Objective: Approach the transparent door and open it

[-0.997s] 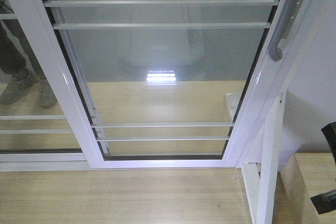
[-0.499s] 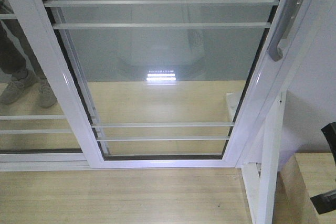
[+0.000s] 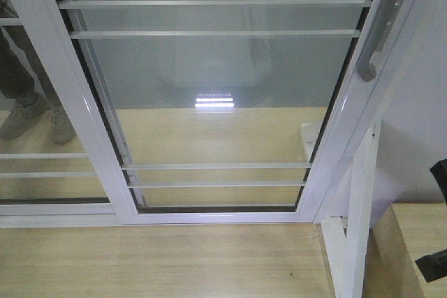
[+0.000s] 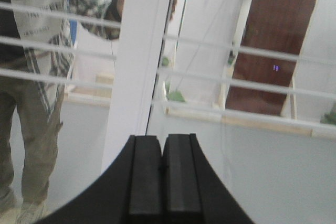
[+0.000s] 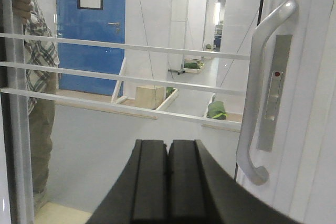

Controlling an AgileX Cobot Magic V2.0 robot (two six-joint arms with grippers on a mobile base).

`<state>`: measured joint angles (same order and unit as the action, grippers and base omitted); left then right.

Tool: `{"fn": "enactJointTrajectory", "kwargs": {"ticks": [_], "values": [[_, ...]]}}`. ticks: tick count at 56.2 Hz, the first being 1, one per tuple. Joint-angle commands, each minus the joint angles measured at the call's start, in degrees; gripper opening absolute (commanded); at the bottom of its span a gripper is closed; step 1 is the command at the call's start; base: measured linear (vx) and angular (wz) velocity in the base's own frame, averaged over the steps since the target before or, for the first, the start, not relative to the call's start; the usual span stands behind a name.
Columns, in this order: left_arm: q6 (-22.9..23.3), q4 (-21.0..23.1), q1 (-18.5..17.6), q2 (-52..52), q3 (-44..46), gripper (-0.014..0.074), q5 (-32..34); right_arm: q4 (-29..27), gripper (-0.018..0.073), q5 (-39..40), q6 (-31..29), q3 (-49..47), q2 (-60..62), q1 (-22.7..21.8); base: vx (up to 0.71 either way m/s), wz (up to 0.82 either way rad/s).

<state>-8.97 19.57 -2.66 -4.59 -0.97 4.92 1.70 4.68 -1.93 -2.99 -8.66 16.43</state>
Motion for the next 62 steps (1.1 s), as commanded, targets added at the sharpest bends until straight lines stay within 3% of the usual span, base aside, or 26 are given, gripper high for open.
{"fn": "enactJointTrajectory", "kwargs": {"ticks": [1, 18, 37, 51, 62], "values": [[-2.0, -0.3, -0.2, -4.1, 5.1, 0.0003, 1.6, -0.8, -0.0006, 0.9, -2.2, -5.0, -2.5, 0.1, 0.0, 0.0], [-2.7, -0.2, -0.2, -25.6, 18.0, 0.0003, 3.7, -0.8, -0.0006, 0.5, -3.2, -15.6, -18.3, 0.1, 0.0, 0.0], [-2.6, -0.2, -0.2, -50.6, 35.5, 0.0003, 6.9, -0.5, -0.0006, 10.2, -5.1, -29.2, -41.4, 0.1, 0.0, 0.0], [-2.5, -0.2, -0.2, -55.5, 39.6, 0.0003, 8.8, -4.2, -0.0006, 13.0, -11.7, -37.9, -54.8, -0.3, 0.0, 0.0], [-2.5, -0.2, -0.2, -55.6, 39.6, 0.0003, 12.1, -6.9, -0.0006, 14.8, -12.2, -40.1, -58.7, -3.9, 0.0, 0.0]]}}
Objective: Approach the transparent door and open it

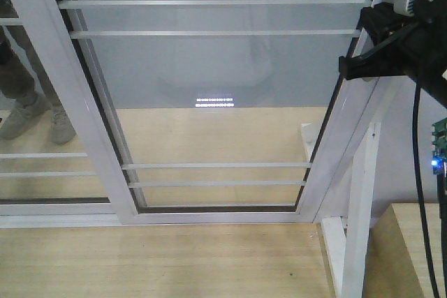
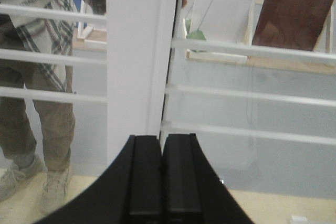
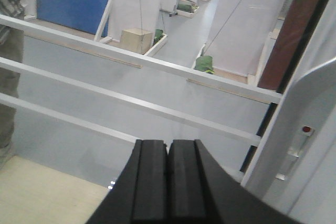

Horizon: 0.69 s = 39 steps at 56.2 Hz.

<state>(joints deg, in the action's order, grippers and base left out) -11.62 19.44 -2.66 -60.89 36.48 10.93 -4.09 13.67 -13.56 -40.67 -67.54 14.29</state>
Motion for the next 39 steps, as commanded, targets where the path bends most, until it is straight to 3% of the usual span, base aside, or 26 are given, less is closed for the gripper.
{"fn": "enactJointTrajectory", "kwargs": {"ticks": [1, 24, 31, 39], "values": [[0.2, -0.1, -0.2, 0.7, 2.2, 0.0003, 6.3, -1.2, -0.0006, 5.9, -0.6, -2.5, 0.0, -2.1, 0.0, 0.0], [0.0, -0.1, -0.2, 0.1, 2.2, 0.0056, 6.5, -1.5, -0.0004, 10.6, -0.8, -2.5, -0.7, -3.7, 0.0, 0.0], [-0.1, -0.1, -0.2, -0.4, 2.2, 0.0141, 7.1, -1.5, 0.0017, 10.6, -0.8, -2.4, -0.7, -3.7, 0.0, 0.0], [-0.1, -0.1, -0.2, -1.0, 2.2, 0.0298, 7.6, -1.4, 0.0126, 9.7, -0.8, -2.2, -0.7, -3.7, 0.0, 0.0]]}}
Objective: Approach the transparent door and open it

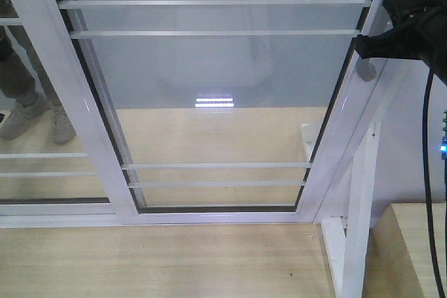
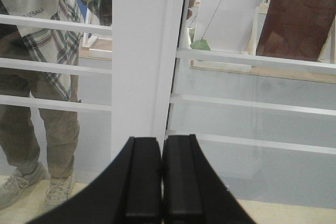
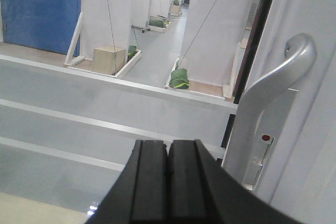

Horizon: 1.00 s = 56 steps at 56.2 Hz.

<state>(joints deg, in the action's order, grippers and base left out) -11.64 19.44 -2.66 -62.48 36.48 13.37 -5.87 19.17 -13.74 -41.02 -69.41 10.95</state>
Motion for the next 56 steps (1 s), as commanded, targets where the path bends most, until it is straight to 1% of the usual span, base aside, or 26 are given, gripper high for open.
{"fn": "enactJointTrajectory", "kwargs": {"ticks": [1, 7, 11, 14, 16, 20, 21, 29, 34, 46, 51, 56], "values": [[0.0, -0.1, -0.2, 0.6, 2.2, 0.0314, 5.2, 0.3, 0.0142, 4.0, -0.6, -1.8, 1.2, -0.3, 0.0, 0.0], [0.0, -0.1, -0.2, 0.5, 2.2, 0.0436, 5.9, 0.3, 0.03, 3.0, -0.6, -1.8, 1.2, -0.3, 0.0, 0.0], [0.0, -0.1, -0.2, 0.5, 2.2, 0.0498, 7.0, -0.5, 0.0447, 3.0, -0.6, -1.8, 1.2, -0.3, 0.0, 0.0], [0.0, -0.1, -0.2, 0.5, 2.2, 0.0534, 8.0, -1.2, 0.0541, 3.6, -0.6, -1.8, 1.2, -0.3, 0.0, 0.0], [0.0, -0.1, -0.2, 0.5, 2.2, 0.055, 8.6, -2.1, 0.0627, 3.9, -0.6, -1.8, 1.2, -0.3, 0.0, 0.0], [0.0, -0.1, -0.2, 0.5, 2.2, 0.0565, 9.3, -3.5, 0.0721, 3.9, -0.6, -1.8, 1.2, -0.3, 0.0, 0.0], [0.0, -0.1, -0.2, 0.5, 2.2, 0.0565, 9.4, -3.8, 0.0731, 3.9, -0.6, -1.8, 1.2, -0.3, 0.0, 0.0], [0.6, 0.4, -0.2, 0.5, 2.2, 0.0565, 8.3, -6.3, 0.0721, 1.6, -1.0, -1.8, 1.2, -0.5, 0.0, 0.0], [0.5, 0.4, -0.2, 0.5, 2.2, 0.0565, 6.5, -6.9, 0.0702, -0.7, -1.9, -1.8, 1.1, -2.1, 0.0, 0.0], [0.4, 0.4, -0.2, 0.5, 2.2, 0.0565, 5.5, -6.9, 0.0661, -0.8, -1.2, -2.7, -2.6, -8.1, 0.0, 0.0], [0.4, 0.4, -0.2, 0.5, 2.2, 0.0565, 5.8, -6.3, 0.0645, -0.4, -1.6, -4.0, -5.3, -8.5, 0.0, 0.0], [0.4, 0.4, -0.2, 0.5, 2.2, 0.0565, 6.2, -4.3, 0.0627, 0.9, -1.7, -5.9, -9.0, -8.5, 0.0, 0.0]]}}
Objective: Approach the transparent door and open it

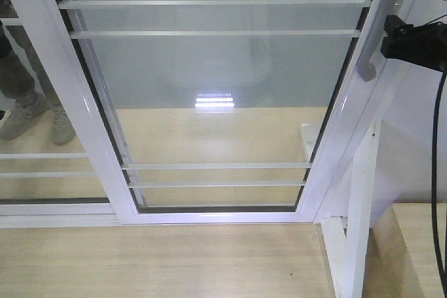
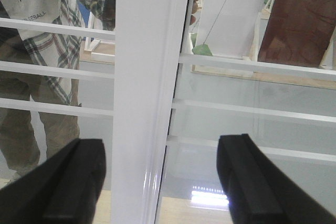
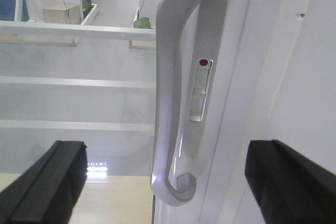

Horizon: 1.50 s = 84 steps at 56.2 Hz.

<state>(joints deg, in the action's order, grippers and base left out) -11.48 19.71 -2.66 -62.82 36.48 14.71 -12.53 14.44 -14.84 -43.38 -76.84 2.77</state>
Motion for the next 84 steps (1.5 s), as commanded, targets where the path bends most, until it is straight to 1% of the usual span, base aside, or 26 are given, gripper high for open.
{"fn": "enactJointTrajectory", "kwargs": {"ticks": [1, 15, 26, 33, 39, 65, 70, 73, 80, 84], "values": [[0.3, 0.1, -0.2, 0.9, 2.2, 0.0565, 4.8, 2.6, 0.0624, 5.8, -0.6, -3.9, -2.2, -0.3, 0.0, 0.0], [0.3, 0.1, -0.2, 0.9, 2.2, 0.0565, 4.9, 3.1, 0.0608, 9.1, -0.6, -11.4, -13.0, -0.3, 0.0, 0.0], [0.3, 0.1, -0.2, 0.9, 2.2, 0.0565, 4.8, 2.9, 0.0599, 10.7, -0.4, -15.8, -18.3, -1.7, 0.0, 0.0], [0.3, 0.1, -0.2, 0.9, 2.2, 0.0565, 4.8, 3.1, 0.0594, 12.0, -0.4, -17.6, -20.4, -1.8, 0.0, 0.0], [0.3, 0.1, -0.2, 0.9, 2.2, 0.0565, 4.8, 4.7, 0.0592, 13.0, -0.4, -19.1, -22.3, -1.8, 0.0, 0.0], [0.3, 0.1, -0.2, 0.9, 2.2, 0.0565, 4.7, 4.6, 0.0583, 14.9, -0.5, -24.3, -27.3, -1.8, 0.0, 0.0], [0.3, 0.1, -0.2, 0.9, 2.2, 0.0565, 4.7, 4.6, 0.0552, 15.5, -0.5, -24.4, -27.4, -1.8, 0.0, 0.0], [0.3, 0.1, -0.2, 0.9, 2.2, 0.0565, 4.7, 4.6, 0.0513, 15.4, -0.5, -24.4, -27.4, -1.8, 0.0, 0.0], [0.3, 0.1, -0.2, 0.9, 2.2, 0.0565, 4.7, 4.6, 0.0372, 15.2, -0.5, -24.4, -27.4, -1.8, 0.0, 0.0], [0.3, 0.1, -0.2, 0.9, 2.2, 0.0565, 4.7, 4.6, 0.0257, 14.8, -0.4, -24.4, -27.4, -1.8, 0.0, 0.0]]}}
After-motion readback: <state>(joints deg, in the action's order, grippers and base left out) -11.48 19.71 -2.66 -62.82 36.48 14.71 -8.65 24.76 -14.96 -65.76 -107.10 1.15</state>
